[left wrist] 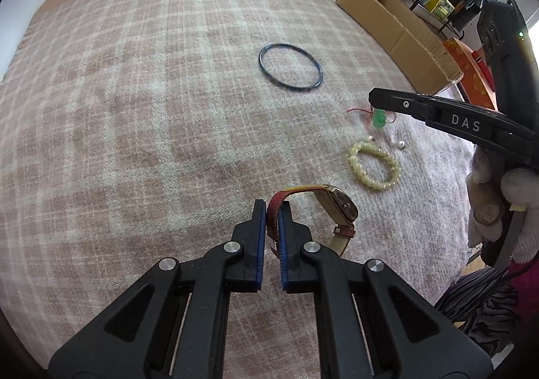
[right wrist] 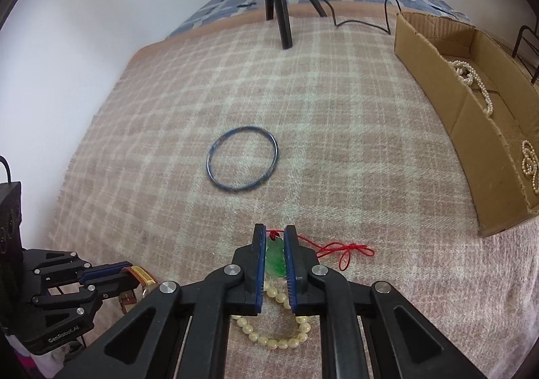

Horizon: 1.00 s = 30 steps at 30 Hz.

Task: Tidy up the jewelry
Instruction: 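Lift the right tool toward the box while the left tool grasps the brown watch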

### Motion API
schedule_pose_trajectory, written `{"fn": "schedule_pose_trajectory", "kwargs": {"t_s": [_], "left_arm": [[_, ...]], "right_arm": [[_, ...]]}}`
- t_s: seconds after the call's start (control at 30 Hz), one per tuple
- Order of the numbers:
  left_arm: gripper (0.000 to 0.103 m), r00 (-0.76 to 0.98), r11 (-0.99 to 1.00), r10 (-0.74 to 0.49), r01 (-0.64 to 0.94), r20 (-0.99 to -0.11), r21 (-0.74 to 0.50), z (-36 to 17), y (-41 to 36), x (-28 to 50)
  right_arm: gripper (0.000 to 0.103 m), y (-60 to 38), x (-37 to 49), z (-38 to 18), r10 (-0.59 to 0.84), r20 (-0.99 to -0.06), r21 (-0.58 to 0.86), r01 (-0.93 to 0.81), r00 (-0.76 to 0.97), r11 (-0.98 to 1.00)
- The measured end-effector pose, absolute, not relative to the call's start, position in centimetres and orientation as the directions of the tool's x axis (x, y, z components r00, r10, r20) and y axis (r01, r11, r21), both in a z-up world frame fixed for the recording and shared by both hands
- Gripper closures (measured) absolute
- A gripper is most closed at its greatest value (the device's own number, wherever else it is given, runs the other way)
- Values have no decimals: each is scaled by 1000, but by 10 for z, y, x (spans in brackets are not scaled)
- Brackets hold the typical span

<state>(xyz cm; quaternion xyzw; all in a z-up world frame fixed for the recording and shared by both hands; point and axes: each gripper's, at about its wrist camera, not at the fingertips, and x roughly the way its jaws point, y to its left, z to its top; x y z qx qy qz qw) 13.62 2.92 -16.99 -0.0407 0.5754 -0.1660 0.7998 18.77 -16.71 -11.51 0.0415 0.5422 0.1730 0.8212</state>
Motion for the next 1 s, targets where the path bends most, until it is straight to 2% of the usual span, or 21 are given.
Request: {"fn": "schedule_pose_trajectory", "kwargs": {"t_s": [0.33,0.7,1.0], "left_arm": [[98,335,929,-359,223,-871,-297,-142,29,136],[98,388,900,-432,237,-814,-365,-107,19,146],[98,419,885,-462,280,-782,-373,-81,-6,163]], "right_arm": [[95,-176,184,-73,371,-819,286,-250,437,925],[95,-208,181,-4,421,-703,347,-240,574,907],[95,-249,184,37,379,-634,332,-205,674,921]]}}
